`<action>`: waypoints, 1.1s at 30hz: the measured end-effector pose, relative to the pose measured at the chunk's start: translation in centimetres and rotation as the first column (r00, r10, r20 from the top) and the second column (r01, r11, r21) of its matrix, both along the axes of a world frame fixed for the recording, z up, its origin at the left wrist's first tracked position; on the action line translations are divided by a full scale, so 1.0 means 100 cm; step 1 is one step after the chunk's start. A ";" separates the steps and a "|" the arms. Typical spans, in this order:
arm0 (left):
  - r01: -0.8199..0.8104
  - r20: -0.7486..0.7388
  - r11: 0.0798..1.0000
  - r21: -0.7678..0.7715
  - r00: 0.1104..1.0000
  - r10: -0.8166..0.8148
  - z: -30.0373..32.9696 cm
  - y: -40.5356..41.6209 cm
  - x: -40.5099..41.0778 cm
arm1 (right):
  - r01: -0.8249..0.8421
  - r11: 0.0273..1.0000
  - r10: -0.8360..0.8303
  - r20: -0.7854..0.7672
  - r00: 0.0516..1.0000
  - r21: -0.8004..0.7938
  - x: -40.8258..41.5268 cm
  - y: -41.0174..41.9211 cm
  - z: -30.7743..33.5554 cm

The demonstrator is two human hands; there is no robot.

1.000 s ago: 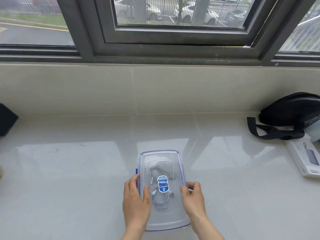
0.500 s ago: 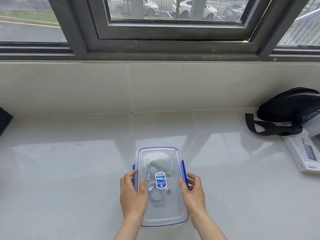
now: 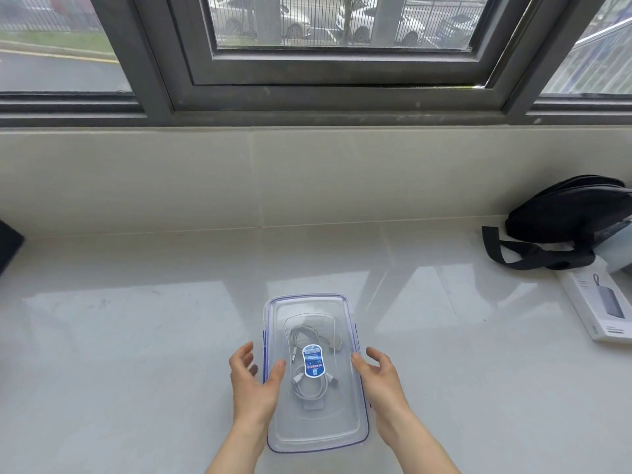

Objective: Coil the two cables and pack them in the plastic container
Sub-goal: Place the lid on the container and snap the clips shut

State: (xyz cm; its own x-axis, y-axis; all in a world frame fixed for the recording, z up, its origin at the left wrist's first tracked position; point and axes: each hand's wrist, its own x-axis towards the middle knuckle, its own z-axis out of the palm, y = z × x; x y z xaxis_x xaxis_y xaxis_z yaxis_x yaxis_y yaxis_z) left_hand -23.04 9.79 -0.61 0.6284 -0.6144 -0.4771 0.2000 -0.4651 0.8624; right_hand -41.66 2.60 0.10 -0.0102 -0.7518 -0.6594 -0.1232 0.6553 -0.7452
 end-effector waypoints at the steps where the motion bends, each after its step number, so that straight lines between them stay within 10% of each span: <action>1: 0.001 -0.096 1.000 0.018 0.995 0.000 0.002 0.000 0.002 | -0.015 1.000 0.015 -0.001 1.000 0.014 -0.001 -0.001 0.001; 4: 0.051 -0.165 0.996 0.076 0.986 -0.038 0.005 -0.001 0.011 | -0.009 1.000 0.009 -0.011 1.000 -0.017 -0.003 -0.003 0.003; 12: -0.002 0.214 0.986 0.169 0.976 -0.035 0.013 -0.004 0.007 | -0.048 0.986 0.021 -0.164 0.986 -0.159 0.002 -0.009 0.001; 33: -0.039 -0.163 0.999 0.034 0.986 0.044 0.004 0.007 0.019 | -0.075 0.996 0.065 0.171 0.983 0.052 -0.019 -0.016 -0.007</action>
